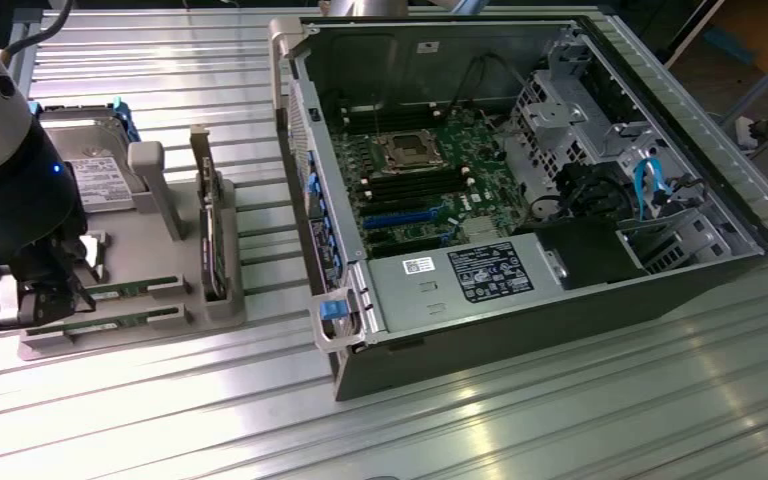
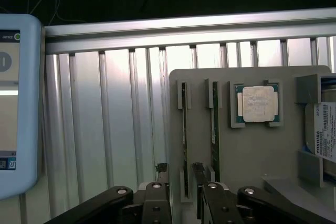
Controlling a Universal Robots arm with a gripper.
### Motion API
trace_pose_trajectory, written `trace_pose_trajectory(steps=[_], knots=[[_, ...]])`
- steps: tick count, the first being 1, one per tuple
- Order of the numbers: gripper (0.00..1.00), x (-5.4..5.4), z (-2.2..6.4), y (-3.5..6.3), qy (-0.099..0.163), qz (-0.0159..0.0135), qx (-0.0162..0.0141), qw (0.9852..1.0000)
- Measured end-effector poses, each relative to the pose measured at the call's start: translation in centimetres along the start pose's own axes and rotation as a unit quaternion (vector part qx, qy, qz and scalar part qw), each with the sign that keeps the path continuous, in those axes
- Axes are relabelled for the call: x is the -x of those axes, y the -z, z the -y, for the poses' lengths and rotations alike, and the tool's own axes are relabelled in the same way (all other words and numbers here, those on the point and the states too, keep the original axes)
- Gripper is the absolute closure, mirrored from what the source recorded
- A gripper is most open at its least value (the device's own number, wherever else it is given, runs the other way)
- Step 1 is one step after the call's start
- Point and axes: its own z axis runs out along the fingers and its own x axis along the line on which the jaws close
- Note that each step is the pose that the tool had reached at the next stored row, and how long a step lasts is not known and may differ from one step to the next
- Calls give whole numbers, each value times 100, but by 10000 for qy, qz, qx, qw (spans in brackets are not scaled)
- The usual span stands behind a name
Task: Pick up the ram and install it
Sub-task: 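Pick up the ram and move it above insertion slot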
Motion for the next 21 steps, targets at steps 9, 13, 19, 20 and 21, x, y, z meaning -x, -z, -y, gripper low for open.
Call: trace_pose_trajectory(steps=[9, 13, 19, 20, 21], knots=[[70, 5, 91, 1, 0, -1, 0, 10000], [70, 9, 138, 3, 0, 0, 0, 10000], [70, 9, 139, -5, 0, -1, 0, 10000], [70, 9, 139, -15, 0, -1, 0, 10000], [70, 9, 140, -27, 0, -1, 0, 10000]])
